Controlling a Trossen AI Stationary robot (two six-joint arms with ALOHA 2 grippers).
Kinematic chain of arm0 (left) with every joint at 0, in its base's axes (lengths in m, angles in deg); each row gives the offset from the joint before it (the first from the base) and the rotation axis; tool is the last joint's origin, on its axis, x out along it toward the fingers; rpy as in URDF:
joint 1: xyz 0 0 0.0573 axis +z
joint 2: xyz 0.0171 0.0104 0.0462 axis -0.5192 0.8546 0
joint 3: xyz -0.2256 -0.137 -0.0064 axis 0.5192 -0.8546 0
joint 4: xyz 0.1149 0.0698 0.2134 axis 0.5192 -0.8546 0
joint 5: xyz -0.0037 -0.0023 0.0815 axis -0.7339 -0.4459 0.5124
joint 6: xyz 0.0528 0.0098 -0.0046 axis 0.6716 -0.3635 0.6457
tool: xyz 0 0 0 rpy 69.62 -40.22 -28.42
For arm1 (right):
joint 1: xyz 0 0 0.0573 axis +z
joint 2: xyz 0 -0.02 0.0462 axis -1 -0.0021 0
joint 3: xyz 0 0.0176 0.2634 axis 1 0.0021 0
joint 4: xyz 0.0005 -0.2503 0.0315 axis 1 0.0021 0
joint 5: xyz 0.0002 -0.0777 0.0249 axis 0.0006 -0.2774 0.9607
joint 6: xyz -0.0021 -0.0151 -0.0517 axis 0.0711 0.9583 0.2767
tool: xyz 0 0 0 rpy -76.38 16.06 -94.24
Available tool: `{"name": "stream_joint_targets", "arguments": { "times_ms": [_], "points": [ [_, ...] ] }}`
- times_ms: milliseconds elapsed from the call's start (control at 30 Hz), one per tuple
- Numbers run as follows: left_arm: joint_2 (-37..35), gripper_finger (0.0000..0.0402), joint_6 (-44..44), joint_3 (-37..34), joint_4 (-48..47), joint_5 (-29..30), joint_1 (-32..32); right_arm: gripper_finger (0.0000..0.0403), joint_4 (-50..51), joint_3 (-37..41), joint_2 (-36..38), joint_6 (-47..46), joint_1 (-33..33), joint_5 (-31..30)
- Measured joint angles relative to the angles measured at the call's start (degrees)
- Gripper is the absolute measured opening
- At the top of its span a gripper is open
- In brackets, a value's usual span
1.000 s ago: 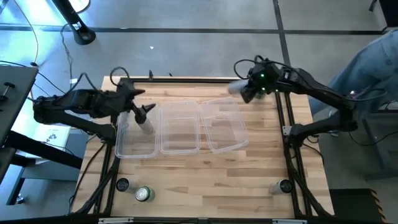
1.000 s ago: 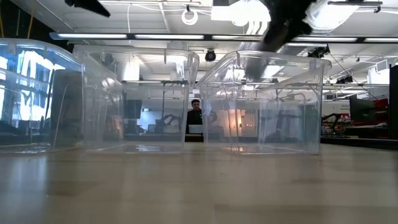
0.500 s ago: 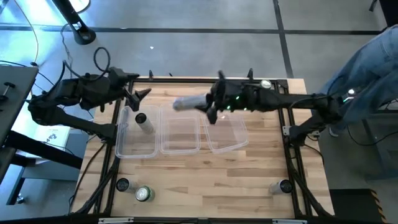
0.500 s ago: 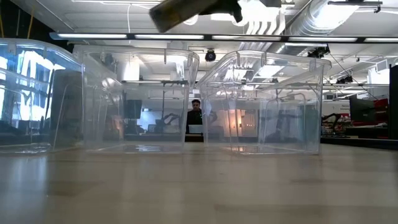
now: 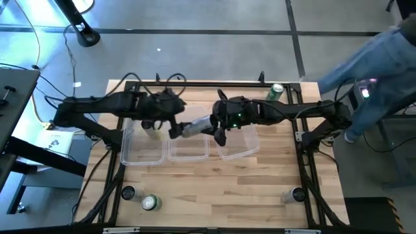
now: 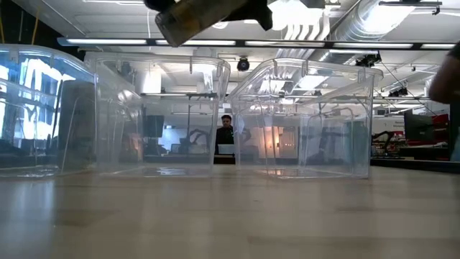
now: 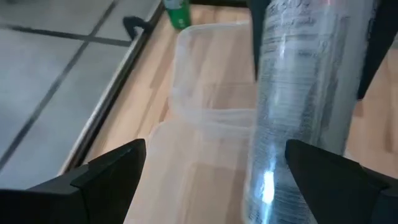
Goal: Sort soda cans
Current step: Put the white-yellow soda can into the left transparent container
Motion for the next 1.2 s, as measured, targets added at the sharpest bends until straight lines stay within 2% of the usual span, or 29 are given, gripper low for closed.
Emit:
{"name": "stream_joint_targets", "arguments": {
  "times_ms": [100,267,333,567,1000,1100,1200],
  "points": [
    [1.65,0.0381,0.81,0.01,1.17,-5.17,0.14,0.0232,2.57,-0.01,0.0,0.64,0.85,-1.12],
    [2.51,0.0381,-2.36,0.0,2.83,-19.53,-0.13,0.0232,5.25,-0.01,0.0,1.98,1.88,-3.87],
    [2.42,0.0381,-2.61,0.02,3.81,-21.79,0.0,0.0232,4.85,-0.01,0.0,2.45,1.85,-4.07],
    [2.99,0.0381,-3.03,0.02,3.06,-16.48,0.09,0.0232,2.51,-0.01,0.0,3.49,2.26,-1.32],
    [5.62,0.0376,-1.68,0.07,2.47,-16.64,-0.12,0.0232,0.41,-0.01,0.0,6.45,2.67,-1.21],
    [5.53,0.0348,-1.02,0.07,2.76,-16.12,-0.2,0.0232,0.25,-0.01,0.0,7.33,2.67,-1.01],
    [5.55,0.0282,-0.97,0.07,2.66,-15.25,-0.24,0.0232,0.32,-0.01,0.0,8.13,2.58,-1.5]
  ]
}}
